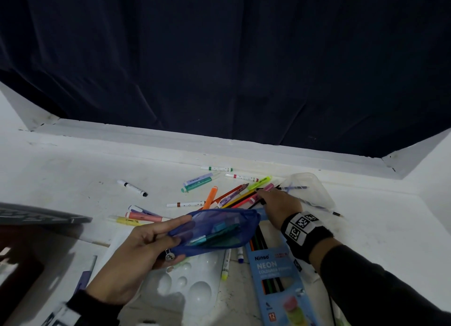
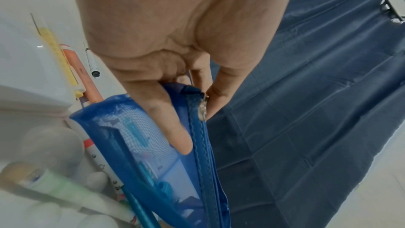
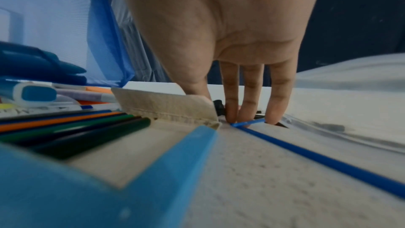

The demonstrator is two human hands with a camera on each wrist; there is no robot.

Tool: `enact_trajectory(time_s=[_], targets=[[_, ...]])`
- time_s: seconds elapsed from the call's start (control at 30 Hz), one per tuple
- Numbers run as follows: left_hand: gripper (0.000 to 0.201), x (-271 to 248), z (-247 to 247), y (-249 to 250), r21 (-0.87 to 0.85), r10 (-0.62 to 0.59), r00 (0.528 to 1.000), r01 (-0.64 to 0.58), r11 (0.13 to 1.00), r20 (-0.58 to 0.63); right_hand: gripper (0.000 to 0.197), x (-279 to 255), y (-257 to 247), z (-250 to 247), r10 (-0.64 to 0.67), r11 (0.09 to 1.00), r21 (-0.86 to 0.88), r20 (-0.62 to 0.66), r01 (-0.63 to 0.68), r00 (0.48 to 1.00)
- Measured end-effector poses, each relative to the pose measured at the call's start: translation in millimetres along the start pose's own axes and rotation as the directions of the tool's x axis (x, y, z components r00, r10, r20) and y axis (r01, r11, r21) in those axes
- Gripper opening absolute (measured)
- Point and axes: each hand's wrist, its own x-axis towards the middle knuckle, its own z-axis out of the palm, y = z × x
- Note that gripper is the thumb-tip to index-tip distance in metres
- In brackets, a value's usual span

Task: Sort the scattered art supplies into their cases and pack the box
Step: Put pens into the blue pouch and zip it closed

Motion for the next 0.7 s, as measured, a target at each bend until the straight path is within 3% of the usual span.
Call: enact_trajectory(time_s=[0.13,0.23,0.33,0.4,0.57,0.63,0.7], targets=[[0.037,-3.4,4.0,0.5,-0.005,0.0,1.0,0.0,1.0,0.005,0.039,0.1,0.7,-2.3,0.008,1.0,0.018,-0.003,-0.008,1.0],[0.037,-5.0,3.3,-0.1,-0.007,-0.001,1.0,0.001,1.0,-0.003,0.022,-7.9,-6.4,-15.6,0.02,0.986,0.164,-0.169,0.008,0.985],[0.037,-6.4,0.9,-0.6,-0.028,-0.004,1.0,0.003,1.0,-0.019,0.009,-27.4,-23.8,-36.3,-0.074,0.865,0.445,-0.345,0.232,0.936],[0.037,-7.7,-0.7,-1.1,-0.04,-0.002,1.0,0.002,0.999,-0.024,0.009,-46.6,-39.3,-50.8,-0.21,0.742,0.544,-0.367,0.392,0.906],[0.039,-10.4,-6.7,-4.2,-0.061,0.0,1.0,-0.002,0.998,-0.021,0.012,-78.1,-67.4,-50.6,-0.499,0.672,0.397,-0.381,0.625,0.778],[0.04,-11.1,-11.2,-5.6,-0.045,0.004,1.0,-0.005,0.999,-0.024,0.016,-78.5,-71.4,-45.9,-0.535,0.637,0.401,-0.385,0.659,0.752],[0.041,-12.2,-16.1,-6.8,-0.018,0.004,1.0,-0.004,1.0,-0.026,0.018,-72.2,-72.3,-46.1,-0.507,0.611,0.457,-0.401,0.646,0.763]])
